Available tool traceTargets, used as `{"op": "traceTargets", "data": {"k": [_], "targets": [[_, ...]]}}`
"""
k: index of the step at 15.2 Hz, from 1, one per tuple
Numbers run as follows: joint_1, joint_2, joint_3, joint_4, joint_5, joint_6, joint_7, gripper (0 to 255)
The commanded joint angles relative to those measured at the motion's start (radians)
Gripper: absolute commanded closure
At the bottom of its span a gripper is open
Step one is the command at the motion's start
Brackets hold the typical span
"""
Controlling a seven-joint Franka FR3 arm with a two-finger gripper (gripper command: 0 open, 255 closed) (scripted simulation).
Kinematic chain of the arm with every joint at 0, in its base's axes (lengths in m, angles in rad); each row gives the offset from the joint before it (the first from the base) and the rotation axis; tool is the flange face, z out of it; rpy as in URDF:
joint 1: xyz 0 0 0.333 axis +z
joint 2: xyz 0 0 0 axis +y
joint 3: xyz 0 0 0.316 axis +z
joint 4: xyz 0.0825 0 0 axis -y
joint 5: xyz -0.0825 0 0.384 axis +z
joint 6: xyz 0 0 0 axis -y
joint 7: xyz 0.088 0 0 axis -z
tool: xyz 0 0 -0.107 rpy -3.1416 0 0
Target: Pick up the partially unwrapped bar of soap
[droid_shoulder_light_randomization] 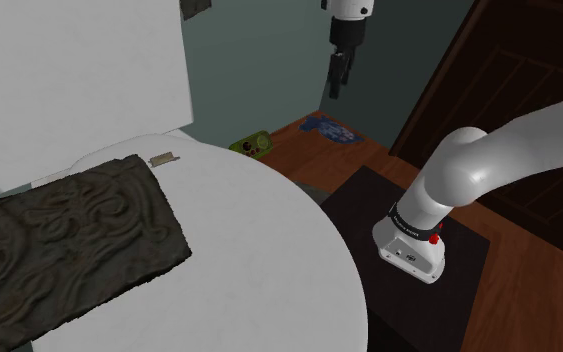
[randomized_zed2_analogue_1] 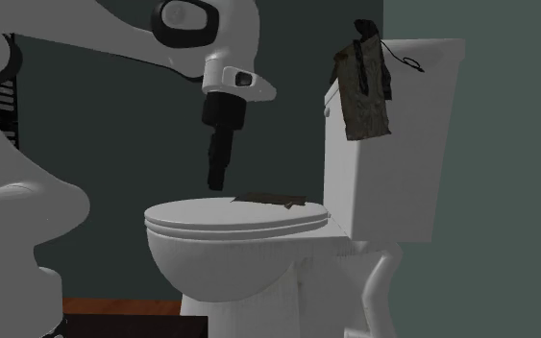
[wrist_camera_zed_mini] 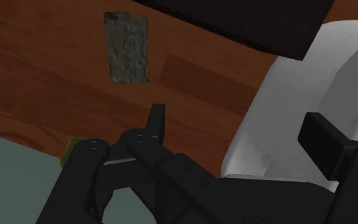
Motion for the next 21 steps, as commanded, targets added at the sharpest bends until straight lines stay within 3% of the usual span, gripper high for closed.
{"op": "traceTargets", "data": {"k": [1, 11, 21], "targets": [[0.022, 0.069, 0.014, 0.032, 0.006, 0.043, -0.027, 0], [0.118, 0.378, 0.099, 0.248, 0.011, 0.163, -0.146, 0], [0.212, 0.659, 0.199, 0.510, -0.034, 0.206, -0.241, 0]]}}
